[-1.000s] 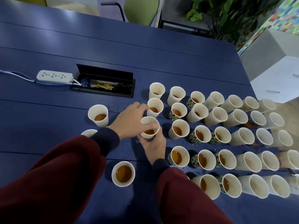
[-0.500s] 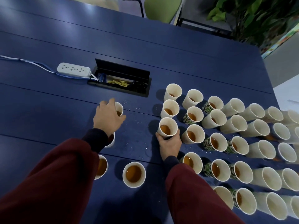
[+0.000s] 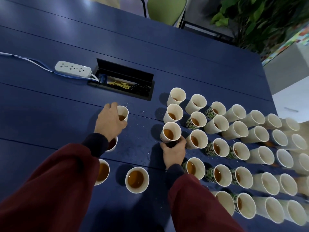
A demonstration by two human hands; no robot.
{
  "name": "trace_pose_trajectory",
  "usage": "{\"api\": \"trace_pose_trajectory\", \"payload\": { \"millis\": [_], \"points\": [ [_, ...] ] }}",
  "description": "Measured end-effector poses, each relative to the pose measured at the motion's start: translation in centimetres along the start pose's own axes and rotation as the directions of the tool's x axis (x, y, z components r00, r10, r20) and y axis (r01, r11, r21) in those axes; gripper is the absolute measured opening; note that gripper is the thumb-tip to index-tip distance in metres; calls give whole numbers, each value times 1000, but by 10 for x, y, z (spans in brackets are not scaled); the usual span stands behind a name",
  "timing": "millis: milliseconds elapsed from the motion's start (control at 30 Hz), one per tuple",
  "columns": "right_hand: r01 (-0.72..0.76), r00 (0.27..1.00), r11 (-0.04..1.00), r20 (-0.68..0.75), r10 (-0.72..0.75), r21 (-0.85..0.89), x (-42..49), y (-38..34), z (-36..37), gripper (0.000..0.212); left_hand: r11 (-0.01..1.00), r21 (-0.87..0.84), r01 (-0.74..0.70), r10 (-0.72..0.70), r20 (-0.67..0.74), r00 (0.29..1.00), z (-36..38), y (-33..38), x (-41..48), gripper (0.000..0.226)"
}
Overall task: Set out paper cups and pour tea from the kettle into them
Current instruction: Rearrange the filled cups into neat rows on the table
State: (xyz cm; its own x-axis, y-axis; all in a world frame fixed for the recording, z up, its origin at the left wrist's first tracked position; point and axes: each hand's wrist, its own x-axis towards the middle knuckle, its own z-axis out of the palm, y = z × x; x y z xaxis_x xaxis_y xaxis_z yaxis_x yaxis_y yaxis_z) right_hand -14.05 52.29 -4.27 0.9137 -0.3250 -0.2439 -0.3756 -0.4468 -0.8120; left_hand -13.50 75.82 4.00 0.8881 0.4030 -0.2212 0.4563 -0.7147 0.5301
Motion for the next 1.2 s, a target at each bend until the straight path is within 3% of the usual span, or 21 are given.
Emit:
{"api": "trace_pose_trajectory", "payload": {
  "millis": [133,267,333,467,633,767,900,967,1067,1200],
  "points": [
    [-124,992,992,20,123,32,-21,-10,-9,44,996,-50,-70,71,32,997,-5,15,-12,63],
    [30,992,996,121,-40,86,-51,-23,-22,26,974,-14,-224,225,61,972,-10,35,-33,63],
    [135,969,986,196,-152,94,-62,-27,-24,33,954,-2,-299,298,85,951,-11,43,-43,60],
    [315,900,941,278,-337,121,-74,-37,-28,70,895,-24,-445,442,176,880,-11,59,-66,57],
    [374,897,908,177,-406,186,-74,-34,-34,53,844,-68,-531,527,284,801,-9,78,-89,61],
    [290,943,938,111,-314,188,-76,-13,-40,47,885,-246,-395,456,289,842,1,89,-75,60],
    [248,956,948,108,-273,201,-80,16,-44,44,968,-72,-239,249,354,902,39,98,-35,55],
    [239,959,951,105,-263,196,-82,27,-50,40,988,-73,-138,156,441,884,60,100,-23,47],
    [228,960,957,123,-252,177,-85,39,-54,41,970,-240,-39,148,458,876,86,93,-14,34],
    [210,964,960,126,-235,184,-85,40,-54,44,951,-307,48,117,497,860,100,95,-15,24]
  ]
}}
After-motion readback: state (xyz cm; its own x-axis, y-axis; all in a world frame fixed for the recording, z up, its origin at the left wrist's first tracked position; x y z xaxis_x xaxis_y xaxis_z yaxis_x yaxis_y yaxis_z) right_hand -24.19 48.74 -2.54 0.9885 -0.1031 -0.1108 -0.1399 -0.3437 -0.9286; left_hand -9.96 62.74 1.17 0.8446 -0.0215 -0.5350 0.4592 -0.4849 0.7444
